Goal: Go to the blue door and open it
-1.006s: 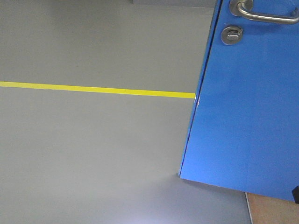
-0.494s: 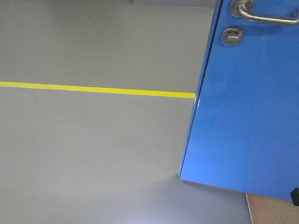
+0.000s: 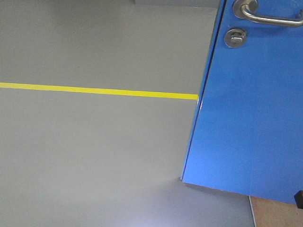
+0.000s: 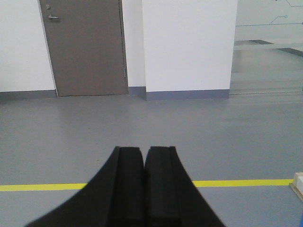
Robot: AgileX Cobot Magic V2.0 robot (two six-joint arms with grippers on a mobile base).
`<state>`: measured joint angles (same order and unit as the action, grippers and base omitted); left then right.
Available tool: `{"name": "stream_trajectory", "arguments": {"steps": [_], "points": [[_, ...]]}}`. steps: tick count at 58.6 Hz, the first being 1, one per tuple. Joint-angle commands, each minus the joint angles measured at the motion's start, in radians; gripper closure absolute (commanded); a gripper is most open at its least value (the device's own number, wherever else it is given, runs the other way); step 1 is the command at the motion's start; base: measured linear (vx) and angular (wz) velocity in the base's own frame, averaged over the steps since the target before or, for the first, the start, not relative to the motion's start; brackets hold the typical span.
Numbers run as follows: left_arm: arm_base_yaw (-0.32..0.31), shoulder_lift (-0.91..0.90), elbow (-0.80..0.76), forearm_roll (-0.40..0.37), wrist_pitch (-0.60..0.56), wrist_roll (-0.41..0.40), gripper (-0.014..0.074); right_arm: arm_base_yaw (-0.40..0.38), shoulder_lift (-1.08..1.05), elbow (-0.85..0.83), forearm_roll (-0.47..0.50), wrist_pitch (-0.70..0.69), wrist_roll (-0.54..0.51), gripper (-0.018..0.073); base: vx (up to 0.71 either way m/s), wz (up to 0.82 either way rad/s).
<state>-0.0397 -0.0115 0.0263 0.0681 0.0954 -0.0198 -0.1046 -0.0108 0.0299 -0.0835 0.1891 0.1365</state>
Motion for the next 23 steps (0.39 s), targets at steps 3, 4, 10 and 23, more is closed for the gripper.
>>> {"name": "stream_trajectory", "arguments": {"steps": [3,4,10,23], "points": [[0.001,-0.014,-0.027,-0.002,-0.084,-0.007,0.0524,-0.006,-0.015,0.002,-0.002,-0.082,-0.002,0.0561,0.00,0.00],[0.001,-0.014,-0.027,-0.002,-0.084,-0.007,0.0524,-0.006,-0.015,0.002,-0.002,-0.082,-0.002,0.0561,0.00,0.00],[0.001,-0.014,-0.027,-0.002,-0.084,-0.007,0.0524,-0.006,-0.015,0.002,-0.002,-0.082,-0.002,0.0561,0.00,0.00],[0.001,-0.014,-0.027,-0.002,-0.084,-0.007,0.0524,-0.006,-0.015,0.002,-0.002,-0.082,-0.002,0.0561,0.00,0.00]]}}
